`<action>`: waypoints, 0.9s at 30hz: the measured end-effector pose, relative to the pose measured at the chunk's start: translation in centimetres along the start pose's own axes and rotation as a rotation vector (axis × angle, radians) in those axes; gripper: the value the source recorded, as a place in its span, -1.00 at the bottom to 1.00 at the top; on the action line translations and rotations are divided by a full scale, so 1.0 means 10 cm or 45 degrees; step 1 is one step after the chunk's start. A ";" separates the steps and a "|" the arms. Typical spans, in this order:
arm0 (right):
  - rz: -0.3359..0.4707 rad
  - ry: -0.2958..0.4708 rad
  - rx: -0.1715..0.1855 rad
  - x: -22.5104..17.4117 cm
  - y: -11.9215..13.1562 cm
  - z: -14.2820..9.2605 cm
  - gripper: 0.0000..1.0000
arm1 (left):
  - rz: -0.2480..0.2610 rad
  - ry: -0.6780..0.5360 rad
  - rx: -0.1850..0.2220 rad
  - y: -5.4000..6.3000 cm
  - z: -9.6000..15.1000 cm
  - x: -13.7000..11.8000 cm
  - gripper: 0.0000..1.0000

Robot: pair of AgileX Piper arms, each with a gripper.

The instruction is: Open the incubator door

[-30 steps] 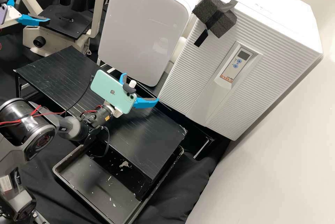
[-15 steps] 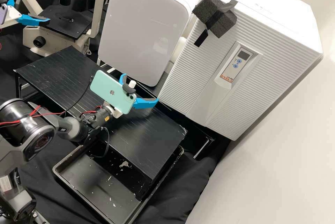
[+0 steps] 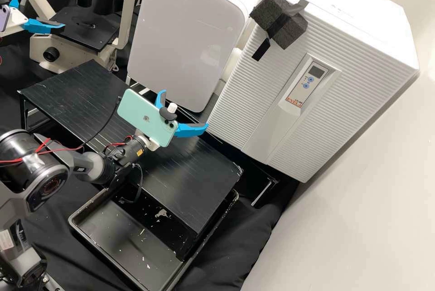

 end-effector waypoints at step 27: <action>0.375 0.037 0.135 0.15 1.08 -0.29 1.00 | 0.000 0.000 0.000 0.00 0.00 0.00 1.00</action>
